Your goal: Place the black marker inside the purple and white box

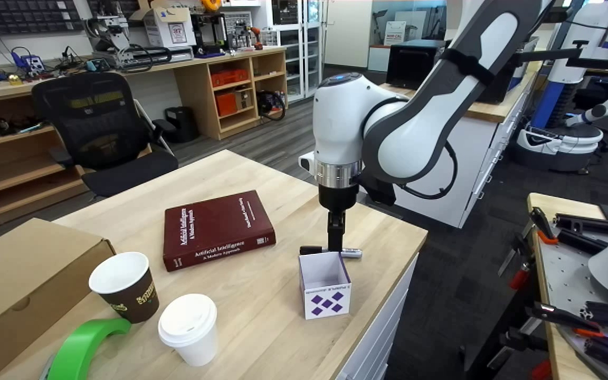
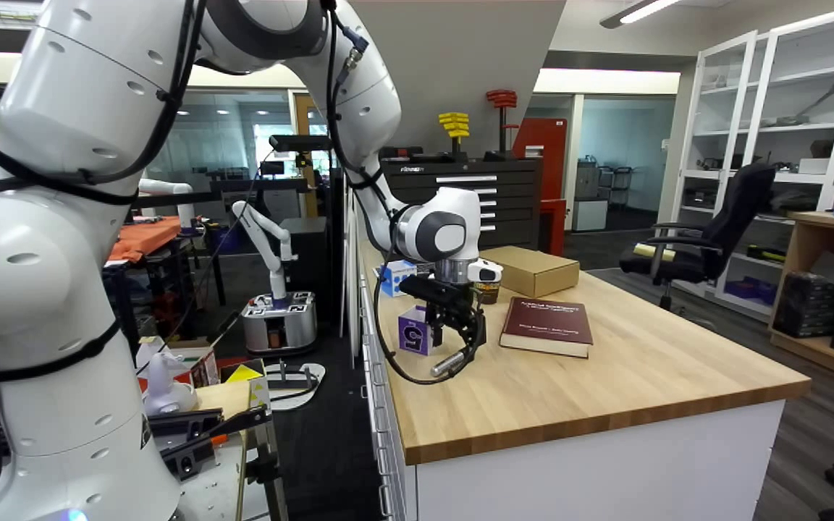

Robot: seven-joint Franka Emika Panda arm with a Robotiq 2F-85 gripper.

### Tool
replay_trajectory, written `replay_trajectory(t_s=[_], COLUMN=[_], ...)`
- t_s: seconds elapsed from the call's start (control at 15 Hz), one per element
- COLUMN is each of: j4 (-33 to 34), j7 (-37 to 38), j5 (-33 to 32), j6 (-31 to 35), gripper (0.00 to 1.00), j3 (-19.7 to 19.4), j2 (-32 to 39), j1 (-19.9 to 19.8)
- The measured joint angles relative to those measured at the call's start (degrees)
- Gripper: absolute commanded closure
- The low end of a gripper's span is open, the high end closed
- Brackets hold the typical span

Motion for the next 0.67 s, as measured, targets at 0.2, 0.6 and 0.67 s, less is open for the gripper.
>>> replay_trajectory(t_s=[0.2,0.6,0.67], j4=[0.0,-0.06,-0.12], j7=[0.03,0.61,0.76], j5=[-1.19,-3.31,-3.5], j6=[0.31,0.37,0.37], gripper=[0.0,0.0,0.0], j3=[0.07,-1.29,-1.74], j2=[-0.88,-3.13,-3.49], j1=[1.59,2.11,2.1])
